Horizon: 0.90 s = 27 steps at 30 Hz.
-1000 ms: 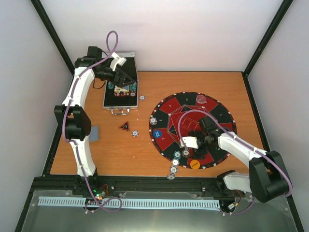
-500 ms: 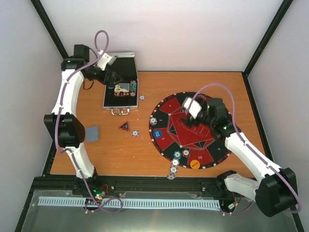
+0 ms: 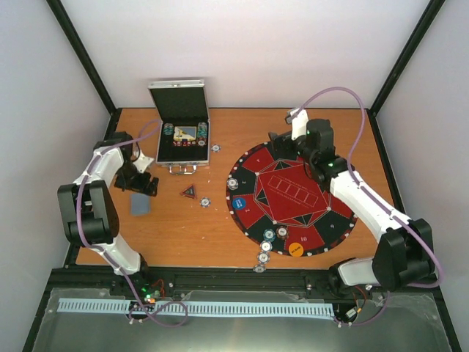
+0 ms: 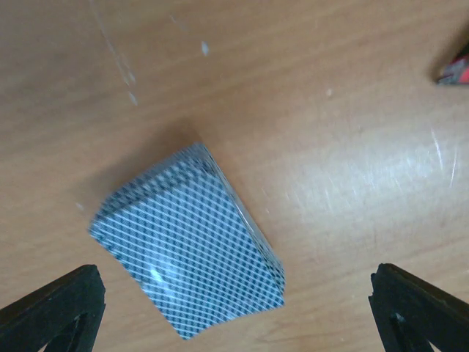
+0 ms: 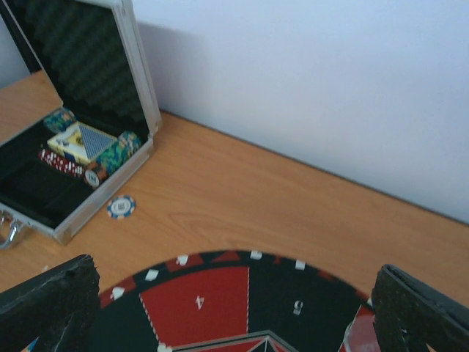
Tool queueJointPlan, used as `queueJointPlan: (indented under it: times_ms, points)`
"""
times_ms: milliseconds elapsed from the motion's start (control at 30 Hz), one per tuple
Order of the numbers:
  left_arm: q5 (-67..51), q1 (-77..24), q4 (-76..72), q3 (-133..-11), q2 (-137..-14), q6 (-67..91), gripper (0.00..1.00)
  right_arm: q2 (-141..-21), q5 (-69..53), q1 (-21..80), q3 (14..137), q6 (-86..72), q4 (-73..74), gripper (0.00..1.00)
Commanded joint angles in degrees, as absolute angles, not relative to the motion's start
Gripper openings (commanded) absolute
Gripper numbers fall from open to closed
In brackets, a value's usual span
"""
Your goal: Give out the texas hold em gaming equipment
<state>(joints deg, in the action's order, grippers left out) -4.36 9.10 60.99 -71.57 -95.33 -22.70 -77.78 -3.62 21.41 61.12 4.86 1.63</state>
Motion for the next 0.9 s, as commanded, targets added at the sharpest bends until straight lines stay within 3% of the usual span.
queueJointPlan:
  times_ms: [0,433,867]
  points:
    - [-4.7,9.4,62.2,-69.4,-94.6,-19.9,1.0,-77.5,-4.2,21.9,58.3,3.1,-2.5,1.0]
    - [3.6,9.6,58.1,-65.6,-96.0,-15.3,1.0,-78.3,-7.7,22.8,58.8,5.3,-1.9,1.0]
    - [-2.5,11.9,54.9,-61.9,-98.1,-16.1,1.0,-79.8,-8.2,23.9,59.9,7.4,-1.0,1.0]
